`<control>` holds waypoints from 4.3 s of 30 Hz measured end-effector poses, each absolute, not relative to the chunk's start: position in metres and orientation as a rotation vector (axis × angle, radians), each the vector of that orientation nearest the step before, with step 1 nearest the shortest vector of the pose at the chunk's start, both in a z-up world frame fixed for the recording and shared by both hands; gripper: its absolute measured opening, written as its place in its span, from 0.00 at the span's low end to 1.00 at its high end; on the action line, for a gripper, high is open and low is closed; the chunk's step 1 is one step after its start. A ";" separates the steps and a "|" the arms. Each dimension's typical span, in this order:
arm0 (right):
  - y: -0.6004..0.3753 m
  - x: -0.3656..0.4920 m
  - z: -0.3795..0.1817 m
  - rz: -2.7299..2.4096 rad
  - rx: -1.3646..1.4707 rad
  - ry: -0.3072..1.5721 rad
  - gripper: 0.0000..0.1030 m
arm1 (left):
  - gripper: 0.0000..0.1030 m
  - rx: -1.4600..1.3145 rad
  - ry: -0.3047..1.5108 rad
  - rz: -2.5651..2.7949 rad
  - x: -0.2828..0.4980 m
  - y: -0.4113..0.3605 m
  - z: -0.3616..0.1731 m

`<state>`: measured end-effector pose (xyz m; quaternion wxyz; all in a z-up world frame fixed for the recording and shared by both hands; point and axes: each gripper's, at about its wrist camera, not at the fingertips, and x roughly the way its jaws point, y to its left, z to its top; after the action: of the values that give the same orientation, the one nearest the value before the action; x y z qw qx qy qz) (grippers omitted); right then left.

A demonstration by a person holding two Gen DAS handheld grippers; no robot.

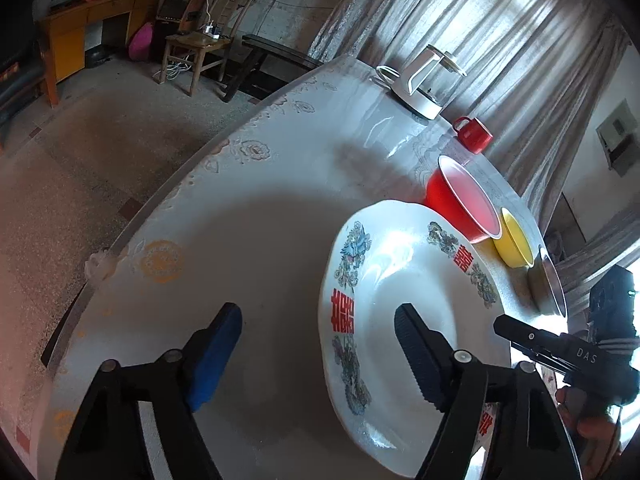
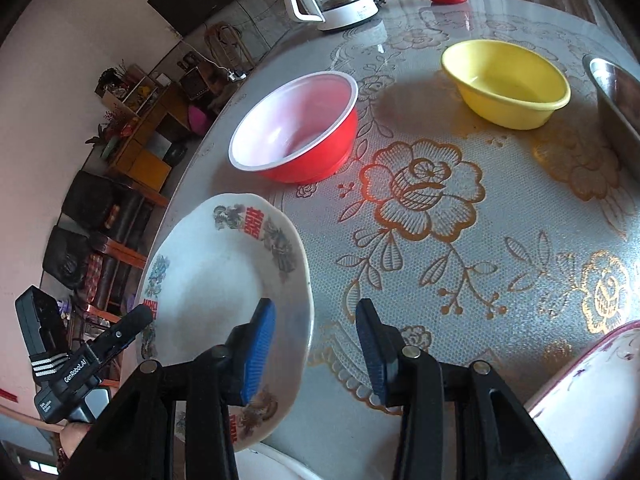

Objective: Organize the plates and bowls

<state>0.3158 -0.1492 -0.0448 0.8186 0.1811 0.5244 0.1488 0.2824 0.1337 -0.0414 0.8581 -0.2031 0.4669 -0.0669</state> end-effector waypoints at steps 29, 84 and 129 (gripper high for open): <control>-0.115 0.330 -0.058 0.367 0.356 1.157 0.31 | 0.32 -0.310 0.975 -0.178 0.292 0.117 -0.046; -0.186 0.222 0.028 0.434 0.376 0.818 0.17 | 0.28 -0.202 0.723 -0.317 0.206 0.033 0.050; -0.381 0.105 -0.038 0.142 0.538 0.762 0.17 | 0.30 -0.041 0.911 -0.536 0.169 -0.163 -0.021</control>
<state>0.1051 -0.3805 -0.0379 0.8907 0.2593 0.3670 0.0682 0.1685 -0.1633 -0.0208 0.8632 -0.0195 0.4348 -0.2559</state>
